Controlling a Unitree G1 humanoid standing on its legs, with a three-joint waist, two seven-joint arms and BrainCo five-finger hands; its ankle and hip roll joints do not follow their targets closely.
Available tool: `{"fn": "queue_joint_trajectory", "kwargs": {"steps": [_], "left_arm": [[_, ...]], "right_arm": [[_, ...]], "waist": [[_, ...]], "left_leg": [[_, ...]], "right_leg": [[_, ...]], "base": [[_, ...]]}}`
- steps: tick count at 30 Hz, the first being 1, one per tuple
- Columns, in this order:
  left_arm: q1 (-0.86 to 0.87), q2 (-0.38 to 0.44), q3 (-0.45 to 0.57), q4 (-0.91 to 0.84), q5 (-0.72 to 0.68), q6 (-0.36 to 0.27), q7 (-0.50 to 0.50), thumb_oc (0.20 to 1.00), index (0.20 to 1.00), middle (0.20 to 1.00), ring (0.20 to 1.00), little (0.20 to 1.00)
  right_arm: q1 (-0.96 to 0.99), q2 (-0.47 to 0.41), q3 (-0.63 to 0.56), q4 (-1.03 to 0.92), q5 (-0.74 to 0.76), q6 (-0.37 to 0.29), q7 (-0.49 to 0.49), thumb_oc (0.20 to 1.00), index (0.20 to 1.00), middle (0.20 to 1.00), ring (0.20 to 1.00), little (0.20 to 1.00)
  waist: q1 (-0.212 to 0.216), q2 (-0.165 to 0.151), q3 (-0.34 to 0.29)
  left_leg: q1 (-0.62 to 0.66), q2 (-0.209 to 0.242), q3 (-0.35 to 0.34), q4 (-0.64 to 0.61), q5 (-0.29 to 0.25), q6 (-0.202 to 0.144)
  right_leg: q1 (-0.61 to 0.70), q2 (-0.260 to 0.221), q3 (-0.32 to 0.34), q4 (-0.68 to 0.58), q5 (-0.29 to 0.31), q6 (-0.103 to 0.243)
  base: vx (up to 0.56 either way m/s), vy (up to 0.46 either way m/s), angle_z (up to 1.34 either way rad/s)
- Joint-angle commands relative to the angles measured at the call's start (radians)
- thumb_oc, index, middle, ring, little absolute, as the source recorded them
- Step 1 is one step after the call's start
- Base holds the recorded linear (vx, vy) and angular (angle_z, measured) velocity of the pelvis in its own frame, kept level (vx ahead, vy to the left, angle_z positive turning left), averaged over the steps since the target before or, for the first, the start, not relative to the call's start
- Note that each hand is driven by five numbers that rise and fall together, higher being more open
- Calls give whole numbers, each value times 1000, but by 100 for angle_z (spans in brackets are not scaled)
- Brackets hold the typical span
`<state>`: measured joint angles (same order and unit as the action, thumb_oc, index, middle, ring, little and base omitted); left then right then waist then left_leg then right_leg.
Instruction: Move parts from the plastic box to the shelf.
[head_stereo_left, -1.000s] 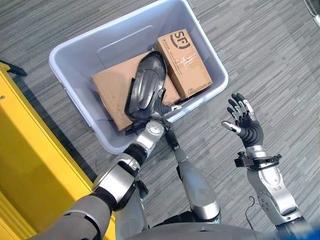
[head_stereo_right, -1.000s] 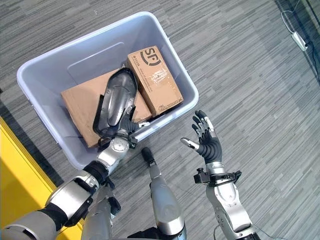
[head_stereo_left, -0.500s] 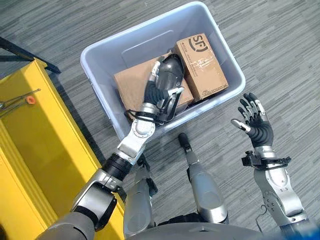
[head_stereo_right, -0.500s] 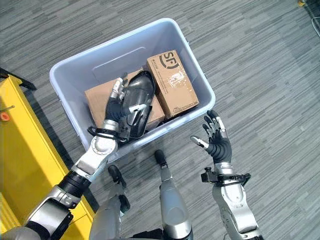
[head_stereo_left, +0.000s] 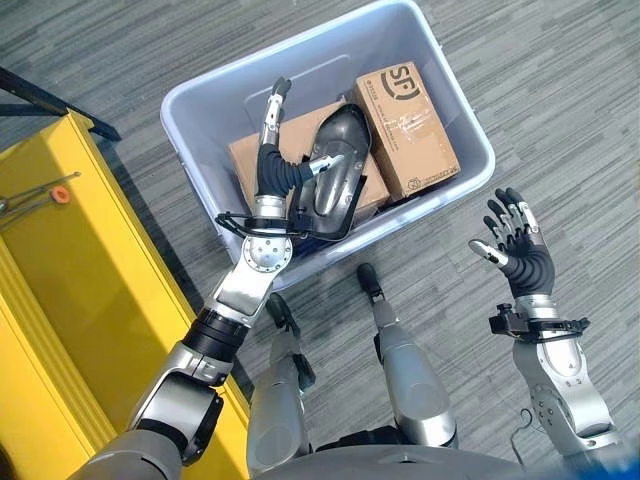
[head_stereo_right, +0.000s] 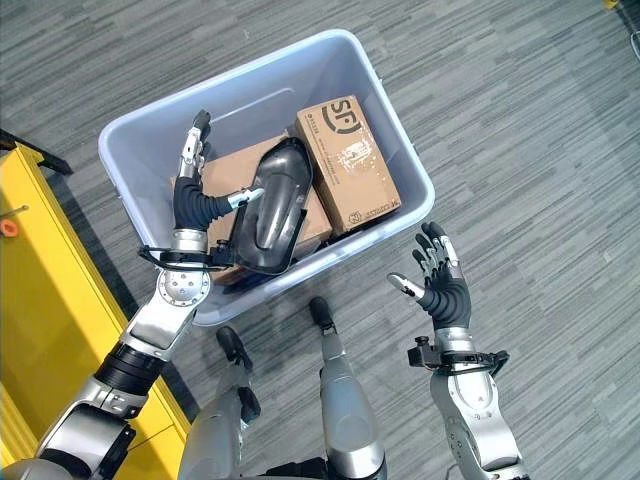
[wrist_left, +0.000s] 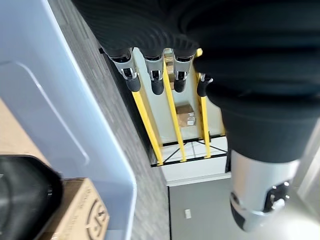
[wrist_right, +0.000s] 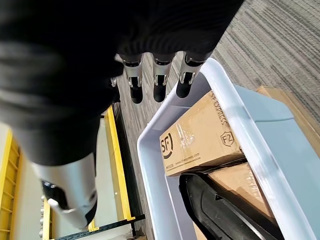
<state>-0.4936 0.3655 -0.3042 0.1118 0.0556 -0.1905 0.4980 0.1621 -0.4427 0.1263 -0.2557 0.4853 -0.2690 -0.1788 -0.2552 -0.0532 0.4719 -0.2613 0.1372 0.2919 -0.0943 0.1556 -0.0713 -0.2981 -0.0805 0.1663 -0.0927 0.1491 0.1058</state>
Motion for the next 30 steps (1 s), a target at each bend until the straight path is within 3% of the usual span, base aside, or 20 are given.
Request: {"fn": "queue_joint_trajectory", "kwargs": {"steps": [1, 7, 15, 17, 30], "left_arm": [[-75, 46, 39, 73, 80, -5, 51, 1000, 1000, 1000, 1000, 1000], [-94, 52, 65, 161, 128, 53, 95, 1000, 1000, 1000, 1000, 1000], [-113, 29, 80, 293, 77, 84, 119, 1000, 1000, 1000, 1000, 1000], [-156, 15, 60, 401, 67, 106, 133, 1000, 1000, 1000, 1000, 1000], [-302, -41, -23, 685, 10, 128, 152, 1000, 1000, 1000, 1000, 1000]], "right_arm": [[26, -1, -90, -79, -2, -67, 5, 1000, 1000, 1000, 1000, 1000], [13, -2, -85, -69, -8, -61, -11, 1000, 1000, 1000, 1000, 1000], [-2, -4, -67, -67, -12, -50, -19, 1000, 1000, 1000, 1000, 1000], [-9, -10, -56, -74, -8, -54, -22, 1000, 1000, 1000, 1000, 1000], [-22, -34, -17, -80, 3, -77, -33, 1000, 1000, 1000, 1000, 1000]], "waist": [[9, -18, -11], [6, -20, 2], [-3, -18, 20], [-11, -19, 27], [-38, -20, 48]], "left_leg": [[78, 43, -21, 37, -80, -57], [58, 41, -20, 40, -75, -57], [40, 38, -10, 38, -72, -57], [30, 37, -4, 42, -72, -58], [-12, 34, 6, 54, -69, -60]], "right_leg": [[-75, -100, -50, 87, -15, 81], [-96, -95, -49, 92, -11, 79], [-127, -90, -43, 100, -6, 77], [-142, -85, -38, 108, -8, 76], [-199, -69, -24, 131, -6, 74]], "base": [[0, 0, 0], [0, 0, 0], [1, 2, -1], [4, 5, -4], [1, -1, -1]]}}
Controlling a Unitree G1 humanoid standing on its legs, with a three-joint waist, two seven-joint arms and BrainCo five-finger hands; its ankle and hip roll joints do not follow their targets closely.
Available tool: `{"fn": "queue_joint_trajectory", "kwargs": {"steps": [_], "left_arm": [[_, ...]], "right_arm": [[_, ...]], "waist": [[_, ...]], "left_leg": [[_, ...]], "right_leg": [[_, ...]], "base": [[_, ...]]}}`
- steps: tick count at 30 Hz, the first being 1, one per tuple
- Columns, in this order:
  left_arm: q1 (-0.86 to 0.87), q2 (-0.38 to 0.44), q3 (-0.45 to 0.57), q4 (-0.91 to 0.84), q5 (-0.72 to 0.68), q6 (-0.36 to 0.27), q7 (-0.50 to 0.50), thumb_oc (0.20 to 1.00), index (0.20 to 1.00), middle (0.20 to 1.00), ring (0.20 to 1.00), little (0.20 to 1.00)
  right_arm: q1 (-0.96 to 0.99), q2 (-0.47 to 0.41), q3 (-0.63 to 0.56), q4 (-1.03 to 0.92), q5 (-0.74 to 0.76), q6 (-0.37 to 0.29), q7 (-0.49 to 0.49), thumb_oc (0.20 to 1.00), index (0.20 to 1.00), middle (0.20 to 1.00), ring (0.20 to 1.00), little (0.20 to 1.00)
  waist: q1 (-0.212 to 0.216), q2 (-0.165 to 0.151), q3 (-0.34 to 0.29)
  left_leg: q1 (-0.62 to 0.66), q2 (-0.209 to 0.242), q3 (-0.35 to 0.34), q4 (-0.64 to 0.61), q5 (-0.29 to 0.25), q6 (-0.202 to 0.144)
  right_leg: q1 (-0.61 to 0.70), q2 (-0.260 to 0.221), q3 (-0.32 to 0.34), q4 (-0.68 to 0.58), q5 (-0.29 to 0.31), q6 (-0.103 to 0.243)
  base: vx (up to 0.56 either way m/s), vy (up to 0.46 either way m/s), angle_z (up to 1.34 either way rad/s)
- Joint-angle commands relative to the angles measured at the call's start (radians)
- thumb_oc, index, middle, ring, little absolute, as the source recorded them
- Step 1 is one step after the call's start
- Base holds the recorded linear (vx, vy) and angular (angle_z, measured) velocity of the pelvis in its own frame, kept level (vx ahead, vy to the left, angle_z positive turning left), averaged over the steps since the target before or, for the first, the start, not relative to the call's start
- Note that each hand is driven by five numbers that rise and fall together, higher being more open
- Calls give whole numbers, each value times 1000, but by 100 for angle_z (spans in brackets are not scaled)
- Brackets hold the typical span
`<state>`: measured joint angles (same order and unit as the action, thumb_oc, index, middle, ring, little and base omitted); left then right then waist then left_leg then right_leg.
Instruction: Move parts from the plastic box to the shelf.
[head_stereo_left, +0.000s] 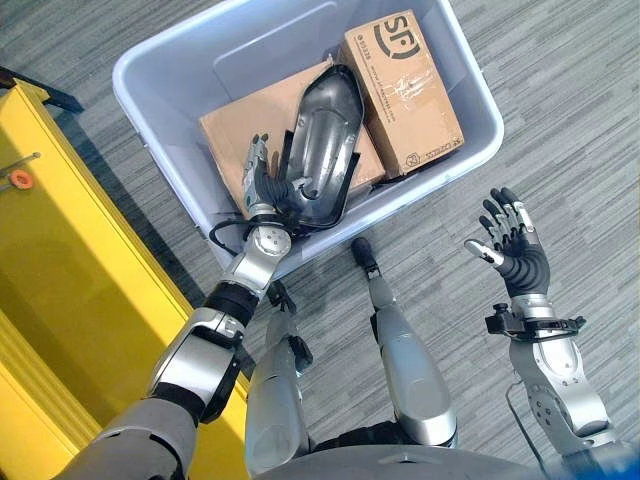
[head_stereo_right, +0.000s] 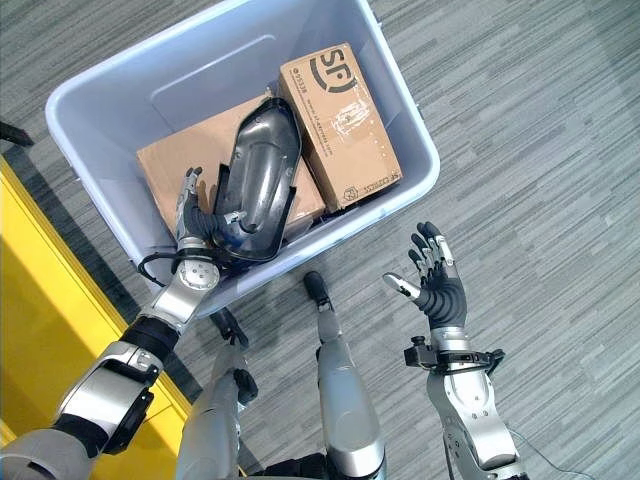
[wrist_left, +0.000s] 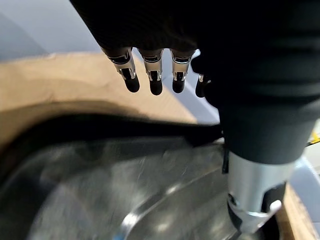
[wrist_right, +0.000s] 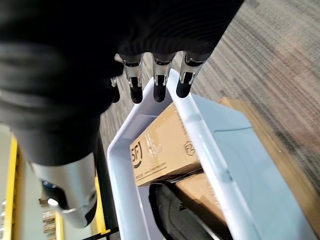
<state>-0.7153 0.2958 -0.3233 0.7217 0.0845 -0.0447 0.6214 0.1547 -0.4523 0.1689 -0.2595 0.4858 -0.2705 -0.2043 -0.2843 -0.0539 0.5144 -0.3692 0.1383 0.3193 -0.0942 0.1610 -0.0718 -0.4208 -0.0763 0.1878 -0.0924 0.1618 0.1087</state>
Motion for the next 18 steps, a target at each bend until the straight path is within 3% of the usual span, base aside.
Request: {"fn": "queue_joint_trajectory", "kwargs": {"steps": [1, 5, 6, 12, 13, 14, 15, 16, 17, 18], "left_arm": [[-84, 24, -8, 94, -21, -15, 30, 1000, 1000, 1000, 1000, 1000], [-111, 8, -9, 163, -46, -13, 40, 1000, 1000, 1000, 1000, 1000], [-138, -4, 2, 254, -84, -11, 42, 1000, 1000, 1000, 1000, 1000], [-218, 3, 23, 436, -162, 9, 32, 1000, 1000, 1000, 1000, 1000], [-221, 1, 23, 443, -168, 9, 30, 868, 868, 868, 868, 868], [-222, -3, 21, 450, -168, 9, 27, 507, 507, 507, 507, 507], [-223, -3, 21, 450, -168, 9, 27, 507, 507, 507, 507, 507], [-225, -6, 22, 455, -168, 10, 25, 256, 256, 256, 256, 256], [-228, -13, 13, 467, -170, 7, 19, 200, 200, 200, 200, 200], [-228, -13, 13, 467, -170, 6, 19, 200, 200, 200, 200, 200]], "right_arm": [[-15, -25, -57, -78, 4, -76, -8, 1000, 1000, 1000, 1000, 1000], [-18, -31, -44, -77, 9, -82, -9, 1000, 1000, 1000, 1000, 1000], [-19, -32, -35, -73, 12, -86, -14, 1000, 1000, 1000, 1000, 1000], [-26, -50, -3, -75, 22, -88, -14, 1000, 1000, 1000, 1000, 1000], [-26, -51, -3, -77, 25, -90, -15, 1000, 1000, 1000, 1000, 1000], [-24, -52, -3, -76, 28, -91, -12, 1000, 1000, 1000, 1000, 1000], [-24, -52, -3, -76, 28, -91, -12, 1000, 1000, 1000, 1000, 1000], [-23, -54, -3, -77, 28, -92, -11, 1000, 1000, 1000, 1000, 1000], [-17, -57, -4, -82, 35, -95, -2, 1000, 1000, 1000, 1000, 1000], [-17, -57, -4, -82, 35, -95, -2, 1000, 1000, 1000, 1000, 1000]], "waist": [[-11, -19, 6], [-15, -19, 6], [-19, -14, 5], [-30, -15, 5], [-30, -14, 6], [-31, -13, 6], [-31, -13, 6], [-31, -13, 6], [-30, -13, 5], [-30, -12, 5]], "left_leg": [[94, 33, -20, 54, -74, -59], [82, 33, -18, 57, -75, -60], [89, 33, -24, 54, -99, -65], [68, 33, -18, 60, -101, -66], [65, 33, -17, 62, -102, -66], [63, 32, -18, 63, -102, -66], [62, 32, -18, 63, -102, -66], [62, 32, -19, 63, -102, -66], [61, 32, -22, 62, -103, -65], [61, 32, -22, 62, -103, -65]], "right_leg": [[-80, -72, -45, 132, -18, 71], [-95, -68, -40, 135, -19, 70], [-91, -69, -41, 137, -41, 75], [-123, -59, -34, 146, -41, 74], [-125, -58, -34, 148, -41, 74], [-126, -57, -32, 148, -42, 73], [-127, -57, -32, 149, -42, 73], [-128, -56, -32, 149, -43, 73], [-128, -56, -36, 150, -45, 72], [-128, -56, -36, 150, -45, 72]], "base": [[14, -13, -6], [29, 0, -5], [94, 32, -5], [27, 2, -4], [10, -9, -5], [4, -8, -6], [7, -3, -5], [10, -15, -5], [0, 0, 0], [0, 0, 0]]}}
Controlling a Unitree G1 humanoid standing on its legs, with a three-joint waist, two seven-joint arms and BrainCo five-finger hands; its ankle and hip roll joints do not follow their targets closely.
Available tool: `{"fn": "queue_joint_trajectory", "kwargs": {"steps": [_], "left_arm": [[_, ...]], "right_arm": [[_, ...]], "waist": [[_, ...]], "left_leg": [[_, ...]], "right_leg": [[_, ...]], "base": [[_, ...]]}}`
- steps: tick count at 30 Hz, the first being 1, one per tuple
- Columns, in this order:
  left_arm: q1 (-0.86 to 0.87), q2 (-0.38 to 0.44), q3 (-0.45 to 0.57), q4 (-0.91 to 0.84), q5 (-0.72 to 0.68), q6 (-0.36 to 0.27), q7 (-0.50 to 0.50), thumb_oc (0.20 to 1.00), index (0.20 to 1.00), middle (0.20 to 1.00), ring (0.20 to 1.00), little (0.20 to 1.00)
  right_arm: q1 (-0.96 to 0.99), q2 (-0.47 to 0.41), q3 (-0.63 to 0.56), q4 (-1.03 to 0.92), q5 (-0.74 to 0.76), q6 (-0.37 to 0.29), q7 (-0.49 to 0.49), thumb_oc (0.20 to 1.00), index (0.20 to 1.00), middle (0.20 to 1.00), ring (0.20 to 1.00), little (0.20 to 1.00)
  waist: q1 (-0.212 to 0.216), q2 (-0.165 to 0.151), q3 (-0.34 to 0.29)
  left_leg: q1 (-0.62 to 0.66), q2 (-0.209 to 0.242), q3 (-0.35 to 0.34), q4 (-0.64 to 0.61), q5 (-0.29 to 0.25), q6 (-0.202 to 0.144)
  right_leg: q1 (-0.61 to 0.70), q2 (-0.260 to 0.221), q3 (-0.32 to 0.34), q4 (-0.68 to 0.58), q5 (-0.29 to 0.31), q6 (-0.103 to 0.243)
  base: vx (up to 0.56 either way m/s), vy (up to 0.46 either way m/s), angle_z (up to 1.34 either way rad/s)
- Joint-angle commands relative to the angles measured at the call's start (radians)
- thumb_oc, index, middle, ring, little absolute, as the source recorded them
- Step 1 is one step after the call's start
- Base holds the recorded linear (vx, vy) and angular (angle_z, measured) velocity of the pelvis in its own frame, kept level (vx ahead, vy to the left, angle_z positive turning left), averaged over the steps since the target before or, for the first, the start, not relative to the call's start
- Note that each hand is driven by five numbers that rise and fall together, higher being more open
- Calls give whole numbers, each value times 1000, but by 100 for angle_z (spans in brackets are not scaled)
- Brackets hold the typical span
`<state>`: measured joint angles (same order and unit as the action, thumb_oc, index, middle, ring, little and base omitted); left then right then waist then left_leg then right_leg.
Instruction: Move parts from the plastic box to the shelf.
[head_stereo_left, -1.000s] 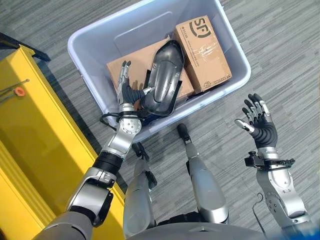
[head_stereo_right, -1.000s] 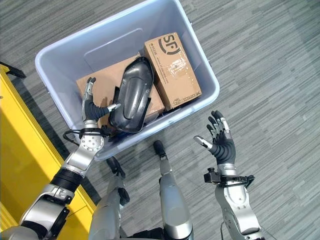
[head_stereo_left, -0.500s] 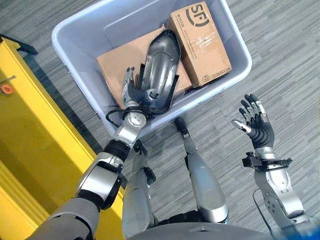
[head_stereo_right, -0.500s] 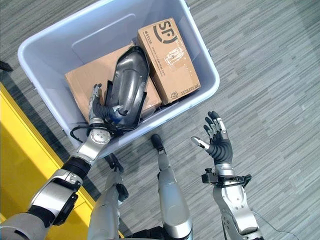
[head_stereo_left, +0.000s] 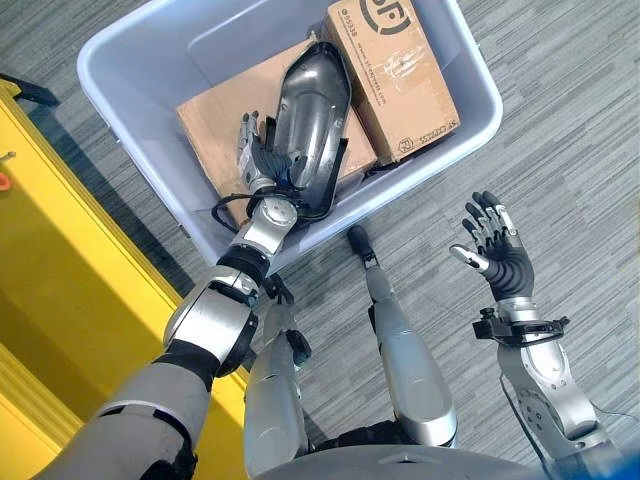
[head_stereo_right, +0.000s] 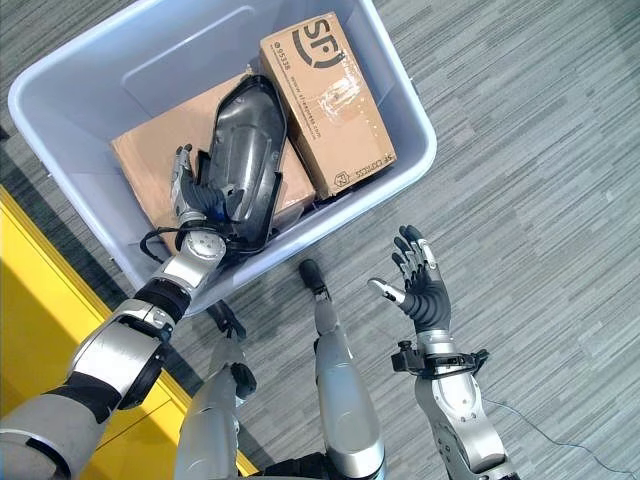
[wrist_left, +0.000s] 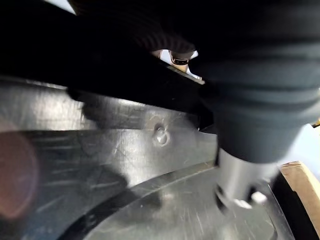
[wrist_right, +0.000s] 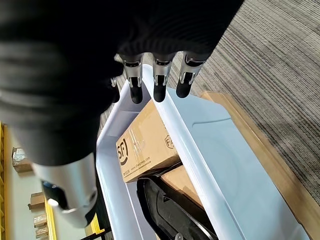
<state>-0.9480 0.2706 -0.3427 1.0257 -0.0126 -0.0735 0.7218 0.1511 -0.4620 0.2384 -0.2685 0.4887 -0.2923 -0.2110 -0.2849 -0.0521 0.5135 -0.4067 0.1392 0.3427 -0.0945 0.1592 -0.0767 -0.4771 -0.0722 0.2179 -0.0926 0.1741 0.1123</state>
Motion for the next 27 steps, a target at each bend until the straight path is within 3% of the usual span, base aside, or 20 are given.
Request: {"fn": "queue_joint_trajectory", "kwargs": {"steps": [1, 18, 19, 21, 27], "left_arm": [[5, 11, 30, 164, -71, 34, -82, 200, 200, 200, 200, 200], [48, -39, 21, 123, -117, 9, -115, 200, 200, 200, 200, 200], [58, -33, 32, 119, -138, 0, -125, 200, 200, 200, 200, 200], [72, -31, 33, 100, -144, -1, -128, 200, 200, 200, 200, 200], [146, -9, 52, -88, -193, -27, -131, 200, 200, 200, 200, 200]], "right_arm": [[-11, -46, -73, -74, 35, -76, 6, 1000, 1000, 1000, 1000, 1000], [-2, -47, -77, -60, 64, -71, 12, 1000, 1000, 1000, 1000, 1000], [-7, -45, -76, -55, 67, -67, 11, 1000, 1000, 1000, 1000, 1000], [-6, -44, -77, -55, 65, -64, 10, 1000, 1000, 1000, 1000, 1000], [-3, -36, -90, -52, 71, -53, 6, 1000, 1000, 1000, 1000, 1000]], "waist": [[-29, -14, 6], [-19, 4, -8], [-18, -1, -16], [-16, 2, -28], [3, 16, -63]], "left_leg": [[99, 31, -46, 62, -102, -61], [145, 27, -63, 66, -108, -60], [142, 29, -58, 65, -82, -57], [154, 30, -59, 62, -84, -57], [201, 35, -74, 46, -82, -59]], "right_leg": [[-70, -60, -67, 150, -58, 68], [-16, -67, -79, 151, -69, 65], [-20, -67, -77, 149, -46, 60], [-6, -69, -79, 145, -47, 61], [50, -83, -98, 132, -54, 61]], "base": [[0, 0, 0], [-7, 3, 2], [-69, -10, 1], [-34, -5, 0], [16, 4, 5]]}}
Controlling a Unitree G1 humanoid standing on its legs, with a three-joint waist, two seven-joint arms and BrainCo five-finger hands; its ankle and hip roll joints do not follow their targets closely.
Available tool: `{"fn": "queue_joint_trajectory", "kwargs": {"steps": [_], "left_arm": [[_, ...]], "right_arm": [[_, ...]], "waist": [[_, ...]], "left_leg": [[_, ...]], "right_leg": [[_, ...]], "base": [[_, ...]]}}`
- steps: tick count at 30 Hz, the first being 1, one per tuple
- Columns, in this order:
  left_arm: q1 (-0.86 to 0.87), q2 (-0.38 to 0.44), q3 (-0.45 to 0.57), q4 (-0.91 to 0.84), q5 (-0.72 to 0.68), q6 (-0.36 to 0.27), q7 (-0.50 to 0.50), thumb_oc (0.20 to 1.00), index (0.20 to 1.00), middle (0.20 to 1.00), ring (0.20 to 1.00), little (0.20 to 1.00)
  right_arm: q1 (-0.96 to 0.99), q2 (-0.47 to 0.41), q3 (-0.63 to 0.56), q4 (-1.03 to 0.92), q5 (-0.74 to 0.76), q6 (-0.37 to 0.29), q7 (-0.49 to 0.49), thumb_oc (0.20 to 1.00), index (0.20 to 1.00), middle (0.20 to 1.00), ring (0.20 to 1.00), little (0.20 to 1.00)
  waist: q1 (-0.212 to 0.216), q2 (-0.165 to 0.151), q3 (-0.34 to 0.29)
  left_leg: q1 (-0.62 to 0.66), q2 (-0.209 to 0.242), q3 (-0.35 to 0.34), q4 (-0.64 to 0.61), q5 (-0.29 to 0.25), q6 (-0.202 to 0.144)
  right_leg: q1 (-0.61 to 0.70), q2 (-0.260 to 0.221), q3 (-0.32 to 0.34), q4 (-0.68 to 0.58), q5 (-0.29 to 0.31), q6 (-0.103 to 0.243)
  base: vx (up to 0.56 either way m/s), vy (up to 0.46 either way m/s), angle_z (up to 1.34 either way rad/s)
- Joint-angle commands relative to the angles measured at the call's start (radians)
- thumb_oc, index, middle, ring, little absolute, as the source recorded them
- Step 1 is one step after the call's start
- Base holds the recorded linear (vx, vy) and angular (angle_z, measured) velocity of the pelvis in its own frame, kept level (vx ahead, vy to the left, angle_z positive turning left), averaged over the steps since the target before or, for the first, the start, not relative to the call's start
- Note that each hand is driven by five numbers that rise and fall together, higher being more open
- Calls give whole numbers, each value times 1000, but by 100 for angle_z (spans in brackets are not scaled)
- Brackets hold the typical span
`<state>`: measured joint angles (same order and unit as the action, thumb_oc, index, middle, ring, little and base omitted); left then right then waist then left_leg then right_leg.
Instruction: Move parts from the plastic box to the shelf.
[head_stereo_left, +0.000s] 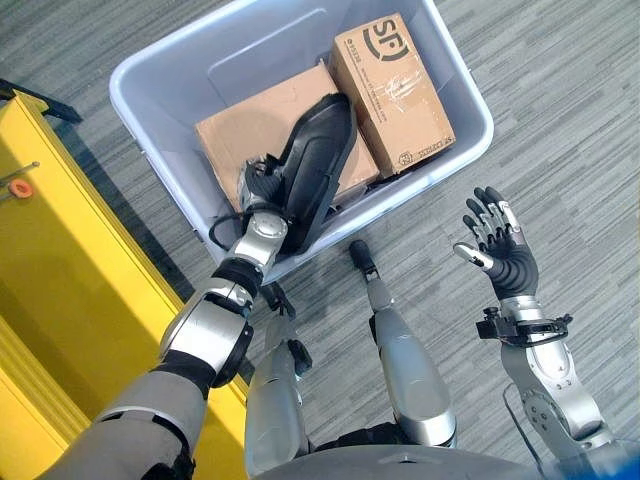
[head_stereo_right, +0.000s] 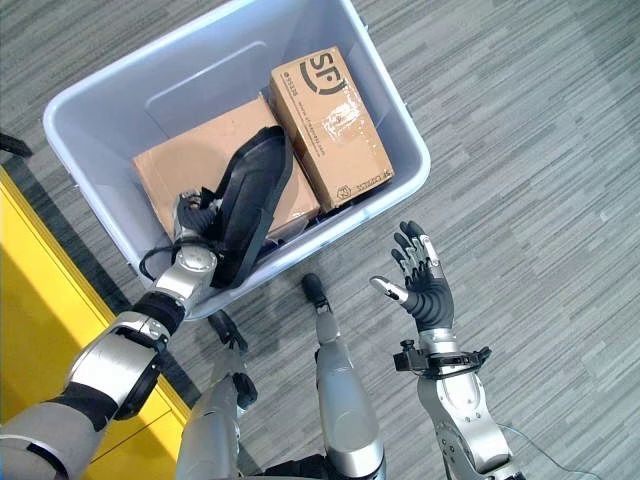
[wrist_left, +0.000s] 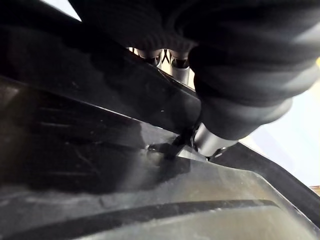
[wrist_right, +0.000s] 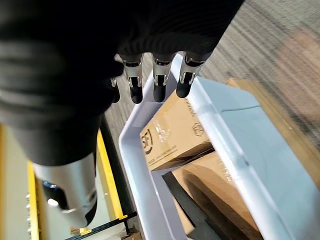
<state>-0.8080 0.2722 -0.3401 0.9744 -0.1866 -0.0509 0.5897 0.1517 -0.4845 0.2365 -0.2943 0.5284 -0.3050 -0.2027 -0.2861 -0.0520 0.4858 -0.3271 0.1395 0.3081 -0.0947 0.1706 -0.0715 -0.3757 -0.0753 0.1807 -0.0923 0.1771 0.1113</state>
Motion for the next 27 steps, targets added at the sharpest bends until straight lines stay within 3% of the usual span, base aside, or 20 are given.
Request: {"fn": "queue_joint_trajectory", "kwargs": {"steps": [1, 9, 13, 14, 27], "left_arm": [[23, -3, 48, -82, -19, -53, -4, 200, 200, 200, 200, 200], [230, 99, 132, -498, -22, -105, -33, 200, 200, 200, 200, 200], [366, 145, 189, -694, 6, -123, -82, 200, 200, 200, 200, 200], [437, 174, 217, -791, 21, -131, -131, 200, 200, 200, 200, 200], [746, 259, 314, -1013, -6, -137, -341, 200, 200, 200, 200, 200]], "right_arm": [[-2, -13, -89, -25, 31, -38, -3, 1000, 1000, 1000, 1000, 1000], [13, 1, -125, -13, 27, -6, 1, 1000, 1000, 1000, 1000, 1000], [13, 2, -152, -2, 16, 19, 13, 1000, 1000, 1000, 1000, 1000], [9, 1, -162, 4, 13, 39, 30, 1000, 1000, 1000, 1000, 1000], [21, 6, -192, 15, 20, 112, 123, 1000, 1000, 1000, 1000, 1000]], "waist": [[9, 19, -42], [56, 38, -116], [82, 48, -160], [101, 53, -196], [180, 72, -351]], "left_leg": [[130, 35, -45, 43, -93, -63], [201, 35, -77, 16, -93, -60], [232, 32, -97, 10, -100, -56], [254, 32, -109, 7, -105, -55], [317, 43, -196, 7, -105, -50]], "right_leg": [[-41, -82, -66, 130, -59, 62], [62, -99, -104, 106, -77, 60], [117, -106, -125, 89, -85, 59], [155, -109, -142, 79, -90, 60], [298, -105, -232, 73, -142, 48]], "base": [[23, 5, 9], [43, 17, 14], [54, 16, 15], [59, 20, 26], [17, -32, 20]]}}
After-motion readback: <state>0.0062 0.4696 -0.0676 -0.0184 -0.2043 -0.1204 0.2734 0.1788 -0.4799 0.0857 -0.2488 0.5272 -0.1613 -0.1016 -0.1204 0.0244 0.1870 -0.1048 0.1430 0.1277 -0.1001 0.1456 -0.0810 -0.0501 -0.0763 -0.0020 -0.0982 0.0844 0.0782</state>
